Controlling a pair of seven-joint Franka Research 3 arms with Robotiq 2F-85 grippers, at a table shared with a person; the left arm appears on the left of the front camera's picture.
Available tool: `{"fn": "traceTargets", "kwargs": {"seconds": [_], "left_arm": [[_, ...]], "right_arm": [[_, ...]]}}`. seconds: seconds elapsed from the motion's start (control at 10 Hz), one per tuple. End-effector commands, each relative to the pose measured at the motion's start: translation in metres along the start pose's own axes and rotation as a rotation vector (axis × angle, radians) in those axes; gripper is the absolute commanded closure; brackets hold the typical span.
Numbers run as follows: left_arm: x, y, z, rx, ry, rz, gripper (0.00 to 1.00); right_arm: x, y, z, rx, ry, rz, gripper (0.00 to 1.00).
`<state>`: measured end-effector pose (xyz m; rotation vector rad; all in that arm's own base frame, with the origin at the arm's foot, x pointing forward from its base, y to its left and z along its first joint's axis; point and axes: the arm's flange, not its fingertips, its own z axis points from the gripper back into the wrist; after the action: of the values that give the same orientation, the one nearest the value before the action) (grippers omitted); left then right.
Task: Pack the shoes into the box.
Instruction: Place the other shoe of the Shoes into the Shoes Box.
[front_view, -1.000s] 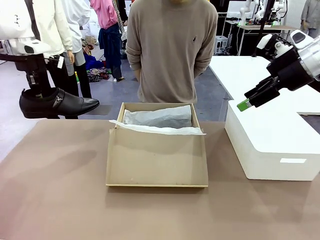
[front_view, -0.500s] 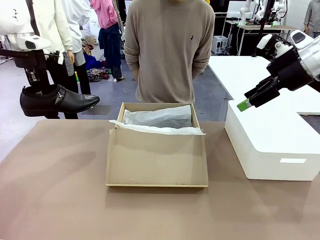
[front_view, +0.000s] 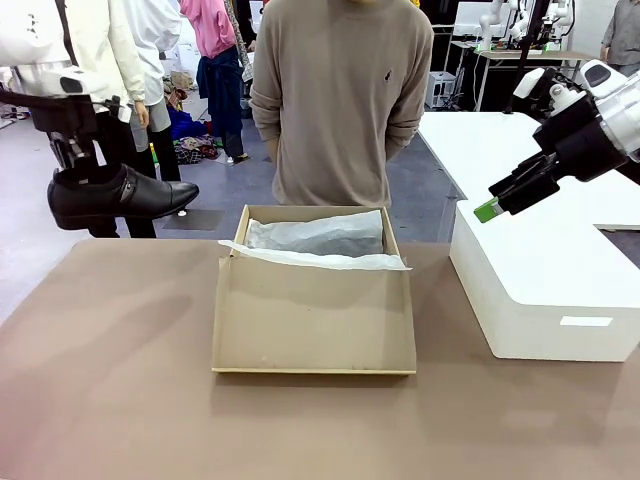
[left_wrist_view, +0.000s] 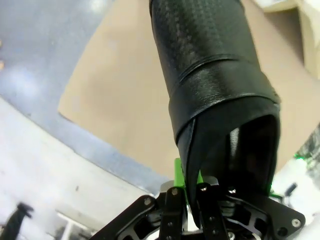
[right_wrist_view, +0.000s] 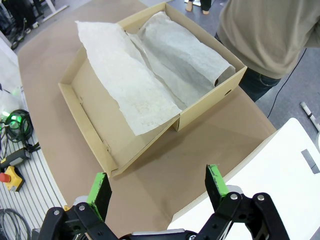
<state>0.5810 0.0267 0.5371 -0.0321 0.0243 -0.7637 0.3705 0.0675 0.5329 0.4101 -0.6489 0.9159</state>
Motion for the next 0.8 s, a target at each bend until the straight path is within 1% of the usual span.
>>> {"fn": "traceTargets", "kwargs": {"seconds": [0.0,0.2,0.3,0.5,0.6,0.7], "left_arm": [[0.005,-0.026,0.019,0.067,0.024,0.283,1.00],[0.014,-0.042,0.030,0.012,0.040,0.500,1.00],[0.019,-0.051,0.033,0.030,0.043,0.635,1.00],[0.029,-0.073,0.037,-0.030,0.012,0.740,1.00],[0.031,-0.078,0.040,-0.035,0.001,0.782,1.00],[0.031,-0.081,0.041,-0.008,-0.015,0.801,1.00]], "right_arm": [[0.001,-0.003,-0.001,0.015,-0.027,0.008,0.00],[0.001,-0.003,-0.001,0.015,-0.027,0.008,0.00],[0.001,-0.003,-0.001,0.015,-0.027,0.008,0.00],[0.001,-0.003,-0.001,0.015,-0.027,0.008,0.00],[0.001,-0.003,-0.001,0.015,-0.027,0.008,0.00],[0.001,-0.003,-0.001,0.015,-0.027,0.008,0.00]]}}
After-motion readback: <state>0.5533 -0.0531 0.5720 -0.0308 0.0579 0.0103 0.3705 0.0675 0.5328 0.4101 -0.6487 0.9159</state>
